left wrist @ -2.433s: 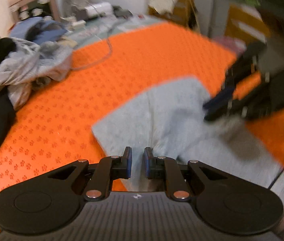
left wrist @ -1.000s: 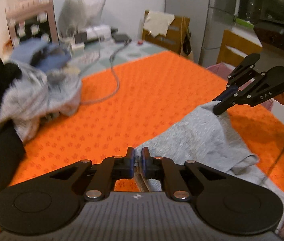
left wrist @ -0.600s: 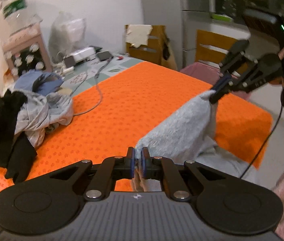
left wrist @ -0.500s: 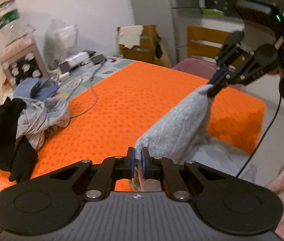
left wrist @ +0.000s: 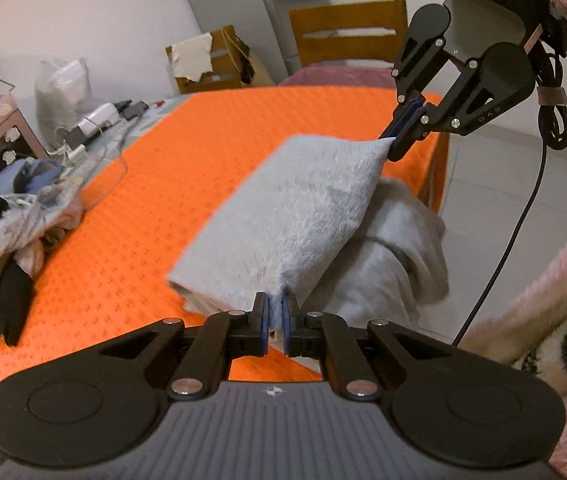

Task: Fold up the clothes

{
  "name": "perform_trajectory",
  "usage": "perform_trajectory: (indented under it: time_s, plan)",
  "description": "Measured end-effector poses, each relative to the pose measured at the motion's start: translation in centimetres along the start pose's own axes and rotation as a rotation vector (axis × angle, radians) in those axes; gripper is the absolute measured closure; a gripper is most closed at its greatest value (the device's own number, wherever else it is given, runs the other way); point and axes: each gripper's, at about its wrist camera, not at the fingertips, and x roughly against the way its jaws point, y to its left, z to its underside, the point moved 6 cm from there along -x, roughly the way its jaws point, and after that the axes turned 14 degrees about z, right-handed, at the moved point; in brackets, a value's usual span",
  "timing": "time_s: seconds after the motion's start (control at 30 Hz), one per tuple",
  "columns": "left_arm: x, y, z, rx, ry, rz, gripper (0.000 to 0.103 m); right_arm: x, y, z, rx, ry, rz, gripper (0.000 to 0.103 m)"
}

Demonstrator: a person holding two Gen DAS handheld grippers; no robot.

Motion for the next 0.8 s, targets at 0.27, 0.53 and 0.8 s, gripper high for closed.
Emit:
perform_trajectory:
  time_s: [0.27, 0.53, 0.8]
  plan:
    - [1.8, -0.2, 0.8, 0.151, -0.046, -0.009, 0.093, 2.0, -0.4, -1.1, -0.104, -0.011, -0.005, 0.091]
    - [1.5, 3.1, -1.0, 0.407, -0.115, -0.055, 0.093, 1.3, -3.2, -5.2, -0.321, -0.013, 0.045, 0.087]
    - [-2.5, 3.8, -1.0, 0.485, -0.075, -0.064, 0.09, -4.1, -0.2, -3.8, -0.298, 0.092, 0.057, 0.084]
